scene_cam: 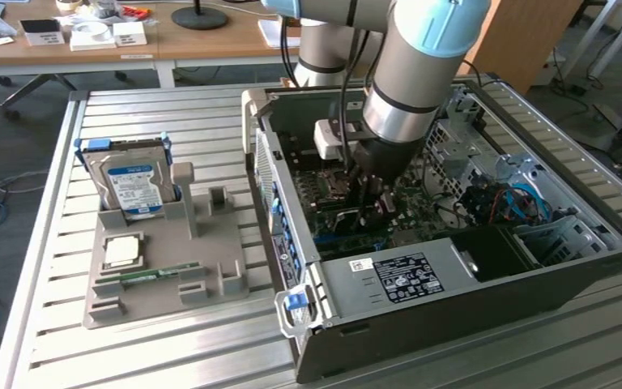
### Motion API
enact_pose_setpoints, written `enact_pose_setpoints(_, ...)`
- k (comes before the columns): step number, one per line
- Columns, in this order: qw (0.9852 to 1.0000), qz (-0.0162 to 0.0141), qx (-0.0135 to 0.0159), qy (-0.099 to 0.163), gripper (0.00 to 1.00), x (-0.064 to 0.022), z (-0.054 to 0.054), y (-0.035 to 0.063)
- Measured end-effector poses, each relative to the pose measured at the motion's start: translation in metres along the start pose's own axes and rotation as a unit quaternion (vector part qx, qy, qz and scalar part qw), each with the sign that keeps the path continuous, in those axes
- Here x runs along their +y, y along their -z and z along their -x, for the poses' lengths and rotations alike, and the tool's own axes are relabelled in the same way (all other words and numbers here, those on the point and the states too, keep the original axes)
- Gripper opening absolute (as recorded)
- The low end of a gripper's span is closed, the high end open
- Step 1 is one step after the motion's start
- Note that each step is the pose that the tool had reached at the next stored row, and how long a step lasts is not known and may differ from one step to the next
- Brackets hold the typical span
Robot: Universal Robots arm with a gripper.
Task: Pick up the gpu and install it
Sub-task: 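Insert the gpu into the slot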
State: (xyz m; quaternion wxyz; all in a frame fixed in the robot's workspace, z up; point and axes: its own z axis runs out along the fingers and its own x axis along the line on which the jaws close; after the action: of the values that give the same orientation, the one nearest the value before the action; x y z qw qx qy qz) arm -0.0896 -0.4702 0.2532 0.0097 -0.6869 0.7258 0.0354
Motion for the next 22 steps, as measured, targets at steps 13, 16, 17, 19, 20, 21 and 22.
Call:
enact_pose_setpoints(13,1.0,-0.0001,-0.0004,0.0,0.52,0.0003,0.0001,0.0022)
enact_pose_setpoints(16,1.0,0.0,-0.0002,0.0,0.52,0.0008,0.0,0.0015)
enact_pose_setpoints(17,1.0,-0.0002,-0.0004,0.0,0.52,0.0013,0.0,0.0008)
enact_pose_setpoints(19,1.0,-0.0004,-0.0003,0.0,0.52,0.0023,-0.0001,0.0003)
enact_pose_setpoints(20,1.0,-0.0004,-0.0002,0.0,0.52,0.0023,-0.0001,0.0003)
enact_pose_setpoints(21,1.0,-0.0004,-0.0002,0.0,0.52,0.0023,-0.0001,0.0003)
enact_pose_setpoints(22,1.0,-0.0004,-0.0003,0.0,0.52,0.0023,-0.0001,0.0002)
